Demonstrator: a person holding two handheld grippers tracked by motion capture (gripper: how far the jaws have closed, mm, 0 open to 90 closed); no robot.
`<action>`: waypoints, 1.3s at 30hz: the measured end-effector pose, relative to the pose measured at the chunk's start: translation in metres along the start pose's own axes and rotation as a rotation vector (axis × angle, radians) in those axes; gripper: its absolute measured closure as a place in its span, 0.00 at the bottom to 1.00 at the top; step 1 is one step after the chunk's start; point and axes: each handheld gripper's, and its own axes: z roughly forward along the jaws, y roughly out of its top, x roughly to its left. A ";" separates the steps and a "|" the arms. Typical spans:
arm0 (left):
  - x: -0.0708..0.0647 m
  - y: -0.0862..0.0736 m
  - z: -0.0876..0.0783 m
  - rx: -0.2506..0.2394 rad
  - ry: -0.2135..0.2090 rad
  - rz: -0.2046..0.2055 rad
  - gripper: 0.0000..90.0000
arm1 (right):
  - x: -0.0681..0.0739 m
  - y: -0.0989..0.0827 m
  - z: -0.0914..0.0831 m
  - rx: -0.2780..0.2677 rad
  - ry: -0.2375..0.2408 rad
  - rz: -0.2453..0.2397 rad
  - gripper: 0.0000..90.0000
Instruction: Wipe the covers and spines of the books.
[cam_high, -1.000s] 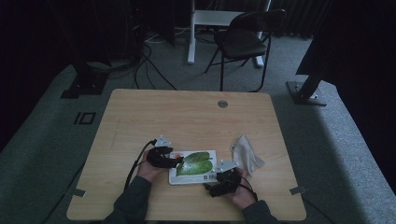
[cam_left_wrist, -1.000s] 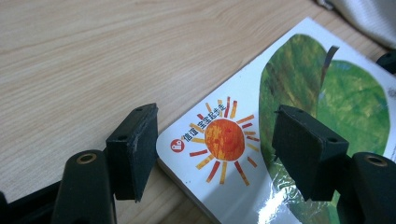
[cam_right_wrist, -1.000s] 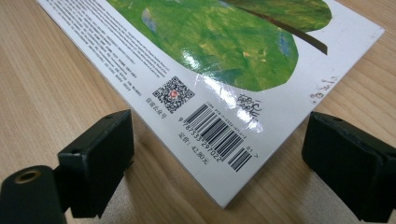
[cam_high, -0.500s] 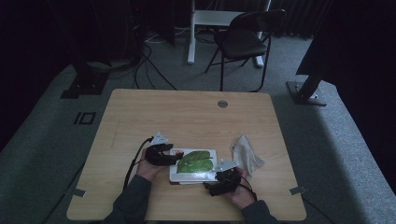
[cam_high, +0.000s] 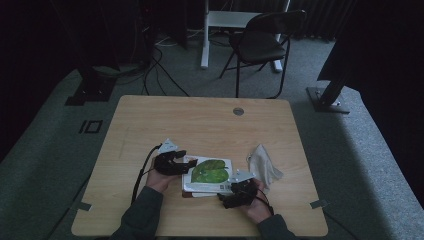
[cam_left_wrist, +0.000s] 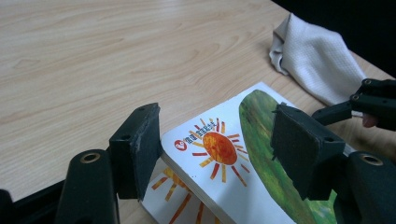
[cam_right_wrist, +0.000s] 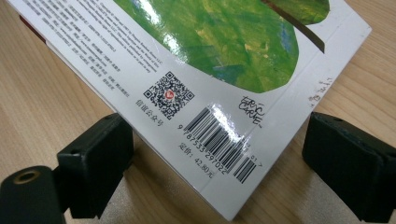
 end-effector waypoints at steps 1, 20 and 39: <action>-0.001 0.001 -0.001 -0.006 -0.002 0.001 0.38 | 0.001 0.000 0.000 0.001 -0.006 -0.003 0.10; -0.004 0.005 -0.002 -0.030 -0.017 -0.001 0.40 | 0.004 0.006 -0.003 -0.030 -0.033 -0.068 0.10; -0.007 0.010 -0.004 -0.049 -0.021 -0.001 0.40 | 0.013 0.014 0.002 -0.067 -0.060 -0.119 0.10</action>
